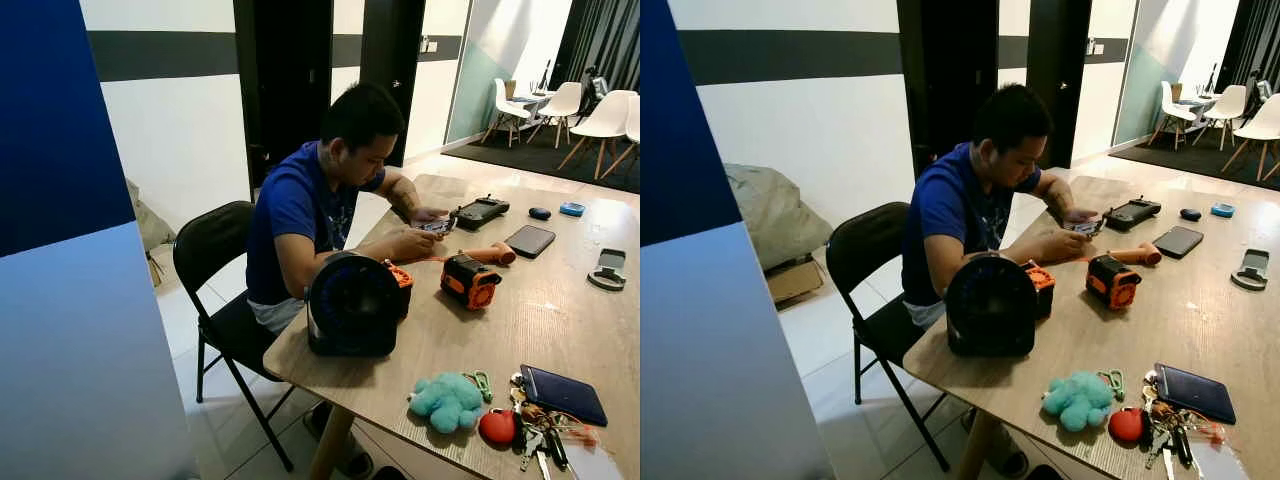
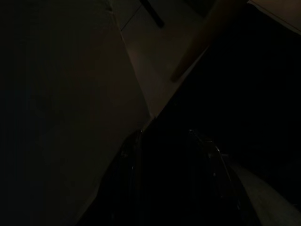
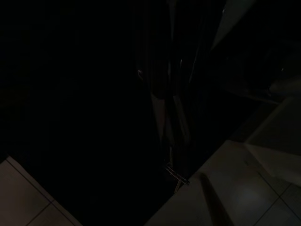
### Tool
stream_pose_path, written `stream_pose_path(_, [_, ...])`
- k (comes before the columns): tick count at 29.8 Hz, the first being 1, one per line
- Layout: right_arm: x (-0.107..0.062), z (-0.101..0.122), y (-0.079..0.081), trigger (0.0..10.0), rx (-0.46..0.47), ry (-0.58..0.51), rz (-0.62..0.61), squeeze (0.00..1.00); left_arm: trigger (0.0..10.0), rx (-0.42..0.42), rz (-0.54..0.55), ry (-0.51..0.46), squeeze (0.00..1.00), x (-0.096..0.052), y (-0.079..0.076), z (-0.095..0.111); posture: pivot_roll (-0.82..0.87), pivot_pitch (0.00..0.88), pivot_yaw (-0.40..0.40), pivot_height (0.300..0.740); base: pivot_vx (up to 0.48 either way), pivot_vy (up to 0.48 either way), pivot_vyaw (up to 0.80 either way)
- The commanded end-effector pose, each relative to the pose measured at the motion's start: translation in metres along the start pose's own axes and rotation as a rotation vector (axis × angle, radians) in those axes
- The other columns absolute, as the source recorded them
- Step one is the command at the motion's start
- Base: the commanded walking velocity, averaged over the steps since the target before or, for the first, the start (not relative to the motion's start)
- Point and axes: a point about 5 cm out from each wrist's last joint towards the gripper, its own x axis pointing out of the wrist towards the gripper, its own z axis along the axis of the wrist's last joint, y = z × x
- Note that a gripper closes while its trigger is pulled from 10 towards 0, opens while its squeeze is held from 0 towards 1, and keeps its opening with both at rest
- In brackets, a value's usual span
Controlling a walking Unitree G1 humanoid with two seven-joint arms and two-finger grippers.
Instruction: Hang keys on a hook
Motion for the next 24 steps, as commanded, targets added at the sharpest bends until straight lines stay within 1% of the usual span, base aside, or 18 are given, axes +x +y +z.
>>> stream_pose_path(1, [0.0002,0.0014,0.0009,10.0,-0.001,-0.013,0.000,0.00,10.0,0.000,-0.001,-0.009,0.00,-0.0006,0.0024,0.0011,0.06,0.003,0.003,0.740,0.000,0.000,0.00])
stream_pose_path(6, [0.0003,0.0017,0.0005,10.0,-0.002,-0.011,0.000,0.00,10.0,-0.009,-0.006,-0.009,0.00,-0.0008,0.0024,0.0006,0.06,0.001,0.001,0.740,0.000,0.000,0.00])
stream_pose_path(9, [0.0003,0.0015,0.0006,10.0,-0.002,-0.010,0.000,0.00,10.0,-0.010,-0.007,-0.008,0.00,-0.0010,0.0026,0.0003,0.06,0.000,0.001,0.740,-0.270,0.000,0.00])
stream_pose_path(24, [0.0006,0.0024,0.0011,10.0,-0.001,-0.013,0.001,0.00,10.0,-0.014,-0.013,-0.007,0.00,-0.0011,0.0026,0.0000,0.06,0.000,0.001,0.740,-0.364,0.000,0.00])
